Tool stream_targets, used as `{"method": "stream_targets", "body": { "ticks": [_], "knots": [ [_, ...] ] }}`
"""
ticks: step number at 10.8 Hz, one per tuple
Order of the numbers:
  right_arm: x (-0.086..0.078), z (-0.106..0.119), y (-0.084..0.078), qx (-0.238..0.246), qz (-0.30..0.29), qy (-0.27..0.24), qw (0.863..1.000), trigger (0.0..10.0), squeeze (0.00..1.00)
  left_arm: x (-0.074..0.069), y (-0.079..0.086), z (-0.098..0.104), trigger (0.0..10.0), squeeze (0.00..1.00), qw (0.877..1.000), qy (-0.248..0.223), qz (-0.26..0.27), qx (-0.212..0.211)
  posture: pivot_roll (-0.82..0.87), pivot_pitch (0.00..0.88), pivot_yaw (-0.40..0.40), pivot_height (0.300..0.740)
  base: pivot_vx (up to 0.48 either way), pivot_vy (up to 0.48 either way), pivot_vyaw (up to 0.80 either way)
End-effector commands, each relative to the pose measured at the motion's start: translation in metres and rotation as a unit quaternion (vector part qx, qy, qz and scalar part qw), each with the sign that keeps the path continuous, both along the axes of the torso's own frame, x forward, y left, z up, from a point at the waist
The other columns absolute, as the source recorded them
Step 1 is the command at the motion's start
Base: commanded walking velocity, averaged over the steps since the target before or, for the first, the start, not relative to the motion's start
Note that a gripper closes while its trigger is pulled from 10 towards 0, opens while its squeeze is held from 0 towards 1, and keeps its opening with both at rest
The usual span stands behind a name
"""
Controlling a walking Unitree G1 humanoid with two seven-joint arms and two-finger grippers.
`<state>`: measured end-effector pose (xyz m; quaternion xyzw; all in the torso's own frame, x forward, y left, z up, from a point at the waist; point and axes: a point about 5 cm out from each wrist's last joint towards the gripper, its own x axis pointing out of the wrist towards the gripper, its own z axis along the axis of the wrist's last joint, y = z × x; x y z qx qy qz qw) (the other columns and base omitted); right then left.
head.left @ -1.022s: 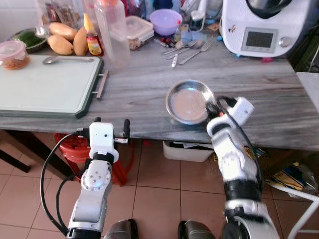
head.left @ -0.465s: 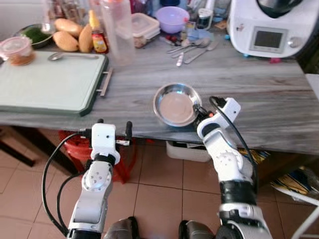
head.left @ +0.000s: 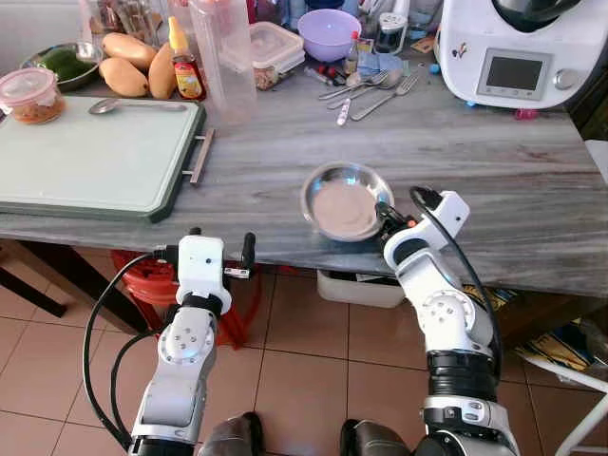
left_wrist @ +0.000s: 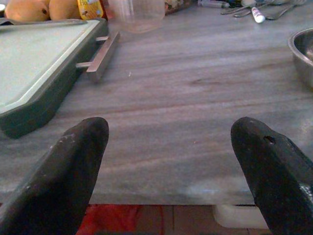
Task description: Setting the table
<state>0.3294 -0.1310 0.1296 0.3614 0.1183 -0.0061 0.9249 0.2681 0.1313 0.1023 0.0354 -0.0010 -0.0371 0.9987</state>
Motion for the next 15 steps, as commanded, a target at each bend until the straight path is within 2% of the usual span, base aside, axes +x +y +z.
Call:
{"method": "stream_targets", "body": {
  "ticks": [1, 3, 5, 8, 9, 10, 11, 12, 14, 15],
  "knots": [
    [-0.004, -0.014, -0.002, 0.001, -0.004, 0.036, 0.999, 10.0, 1.00, 0.000, 0.002, 0.002, 10.0, 0.00, 1.000, -0.002, 0.002, 0.003, -0.02, 0.162, 0.031, 0.740, 0.000, 0.000, 0.00],
    [-0.004, -0.011, 0.000, -0.017, 0.007, 0.025, 1.000, 10.0, 1.00, 0.001, 0.002, 0.002, 10.0, 0.00, 1.000, -0.003, 0.002, 0.003, -0.02, 0.158, 0.032, 0.740, 0.000, 0.000, 0.00],
    [-0.005, 0.001, 0.002, -0.078, 0.028, -0.030, 0.996, 10.0, 1.00, 0.001, 0.001, 0.003, 10.0, 0.00, 1.000, -0.003, 0.002, 0.003, -0.03, 0.156, 0.032, 0.740, 0.000, 0.000, 0.00],
    [-0.009, 0.012, 0.005, -0.134, 0.043, -0.088, 0.986, 10.0, 1.00, 0.001, 0.003, 0.004, 10.0, 0.00, 1.000, -0.010, 0.011, 0.002, -0.03, 0.150, 0.027, 0.740, 0.000, 0.000, 0.00],
    [-0.011, 0.020, 0.002, -0.178, 0.035, -0.132, 0.974, 10.0, 1.00, 0.000, 0.006, 0.006, 10.0, 0.00, 1.000, -0.017, 0.023, 0.000, -0.03, 0.147, 0.026, 0.740, 0.000, 0.000, 0.00],
    [-0.014, 0.024, -0.003, -0.206, 0.021, -0.151, 0.967, 10.0, 1.00, 0.000, 0.007, 0.007, 10.0, 0.00, 0.999, -0.023, 0.027, -0.002, -0.03, 0.145, 0.026, 0.740, 0.000, 0.000, 0.00],
    [-0.025, 0.027, -0.011, -0.264, 0.002, -0.187, 0.946, 10.0, 1.00, -0.002, 0.013, 0.010, 10.0, 0.00, 0.998, -0.036, 0.053, 0.007, -0.03, 0.138, 0.029, 0.740, 0.000, 0.000, 0.00],
    [-0.037, 0.025, -0.019, -0.304, -0.016, -0.195, 0.932, 10.0, 1.00, -0.005, 0.018, 0.010, 10.0, 0.00, 0.997, -0.035, 0.067, -0.003, -0.04, 0.132, 0.034, 0.740, 0.000, 0.000, 0.00],
    [-0.061, 0.012, -0.035, -0.359, -0.034, -0.182, 0.915, 10.0, 1.00, -0.009, 0.025, 0.008, 10.0, 0.00, 0.996, -0.034, 0.085, -0.012, -0.05, 0.115, 0.036, 0.740, 0.000, 0.000, 0.00],
    [-0.067, 0.009, -0.039, -0.375, -0.039, -0.178, 0.909, 10.0, 1.00, -0.009, 0.024, 0.009, 10.0, 0.00, 0.996, -0.039, 0.079, -0.014, -0.05, 0.110, 0.039, 0.740, 0.000, 0.000, 0.00]
  ]
}}
